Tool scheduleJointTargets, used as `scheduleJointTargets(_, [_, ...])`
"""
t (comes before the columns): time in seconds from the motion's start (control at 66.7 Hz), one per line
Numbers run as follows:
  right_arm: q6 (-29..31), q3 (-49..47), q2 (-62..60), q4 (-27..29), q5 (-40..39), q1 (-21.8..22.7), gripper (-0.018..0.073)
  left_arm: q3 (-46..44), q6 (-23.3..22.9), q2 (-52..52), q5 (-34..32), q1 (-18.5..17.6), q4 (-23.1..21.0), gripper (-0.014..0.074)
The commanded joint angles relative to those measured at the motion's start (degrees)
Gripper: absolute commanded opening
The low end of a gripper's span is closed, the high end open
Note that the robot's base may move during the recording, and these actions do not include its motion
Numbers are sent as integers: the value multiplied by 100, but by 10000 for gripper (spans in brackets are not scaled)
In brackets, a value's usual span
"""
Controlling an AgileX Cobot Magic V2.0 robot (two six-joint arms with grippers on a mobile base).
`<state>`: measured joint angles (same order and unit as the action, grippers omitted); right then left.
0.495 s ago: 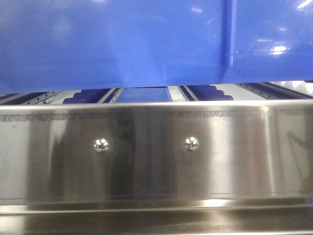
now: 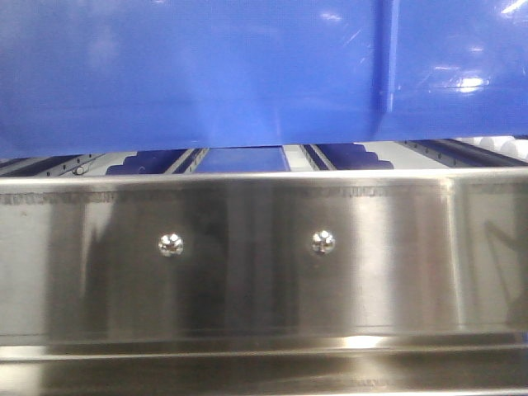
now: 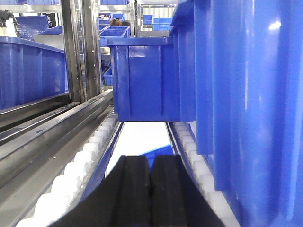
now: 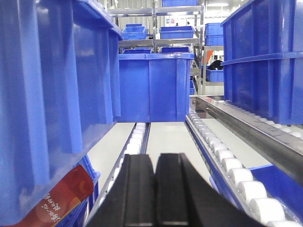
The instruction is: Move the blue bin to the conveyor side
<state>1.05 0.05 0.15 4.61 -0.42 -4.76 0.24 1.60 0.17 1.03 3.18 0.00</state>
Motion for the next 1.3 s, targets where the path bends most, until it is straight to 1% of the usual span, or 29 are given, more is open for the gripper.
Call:
scheduleJointTargets(0.0, [55, -5, -15, 26, -155, 0, -66, -24, 1, -17, -206, -29, 0, -24])
scheduleJointTargets(0.105, [55, -5, -15, 26, -205, 0, -66, -24, 1, -17, -388, -29, 0, -24])
scheduleJointTargets(0.42, [55, -5, -15, 26, -560, 0, -66, -24, 1, -17, -358, -29, 0, -24])
scheduleJointTargets(0.465, [55, -5, -15, 26, -571, 0, -66, -24, -9, -17, -472, -29, 0, -24])
scheduleJointTargets(0.51, [55, -5, -15, 26, -571, 0, -66, -24, -9, -17, -548, -29, -130, -24])
scheduleJointTargets(0.57, [55, -5, -15, 26, -512, 0, -66, -101, -9, -17, -568, -29, -131, -24])
scheduleJointTargets(0.615, [55, -76, -15, 26, -391, 0, -66, -301, -9, -17, -401, -29, -131, -24])
scheduleJointTargets(0.705, [41, -588, -15, 26, -28, 0, -66, -961, -9, -17, 537, -29, -131, -24])
scheduleJointTargets(0.72, [41, -681, -15, 26, 80, 0, -66, -1135, -9, -17, 779, -29, -131, -24])
scheduleJointTargets(0.78, [30, -1112, -15, 30, 335, 0, -66, -1610, -9, -14, 1346, -29, -118, -22])
scheduleJointTargets(0.825, [15, -1345, -15, 30, 468, 0, -55, -1969, -9, 80, 1724, -29, -118, -2])
scheduleJointTargets(0.855, [2, -1569, -15, 30, 561, 0, -27, -2199, -9, 151, 1943, -29, -118, 18])
scheduleJointTargets(0.885, [-10, -1777, -15, 30, 667, 0, 24, -2525, -9, 267, 2221, -29, -118, 51])
scheduleJointTargets(0.915, [-9, -1968, -15, 30, 732, 0, 97, -2777, -9, 380, 2398, -29, -118, 92])
scheduleJointTargets(0.93, [-9, -2038, -15, 30, 773, 0, 147, -2872, -9, 429, 2463, -29, -118, 108])
scheduleJointTargets(0.945, [-9, -2106, -15, 30, 773, 0, 165, -2967, -9, 476, 2524, -29, -118, 136])
scheduleJointTargets(0.96, [-9, -2200, 4, 30, 797, 0, 219, -3057, -9, 527, 2579, -29, -118, 154])
scheduleJointTargets(1.005, [-9, -2349, 105, 30, 819, 0, 330, -3365, -9, 715, 2756, -29, -118, 208])
scheduleJointTargets(1.05, [-50, -2550, 281, 30, 817, 0, 430, -3567, -9, 868, 2849, -29, -118, 258])
scheduleJointTargets(1.065, [-68, -2606, 339, 30, 817, 0, 475, -3646, -9, 933, 2886, -29, -118, 273])
scheduleJointTargets(1.11, [-69, -2799, 562, 30, 817, 0, 568, -3959, -9, 1207, 3064, -29, -133, 323])
scheduleJointTargets(1.125, [-69, -2854, 631, 30, 835, -7, 579, -4032, -9, 1278, 3099, -29, -133, 336])
scheduleJointTargets(1.23, [-69, -3241, 1203, 30, 955, -101, 570, -4518, -9, 1872, 3345, -29, -133, 429])
scheduleJointTargets(1.29, [-69, -3440, 1579, 30, 981, -180, 571, -4697, -9, 2101, 3289, -150, -133, 475])
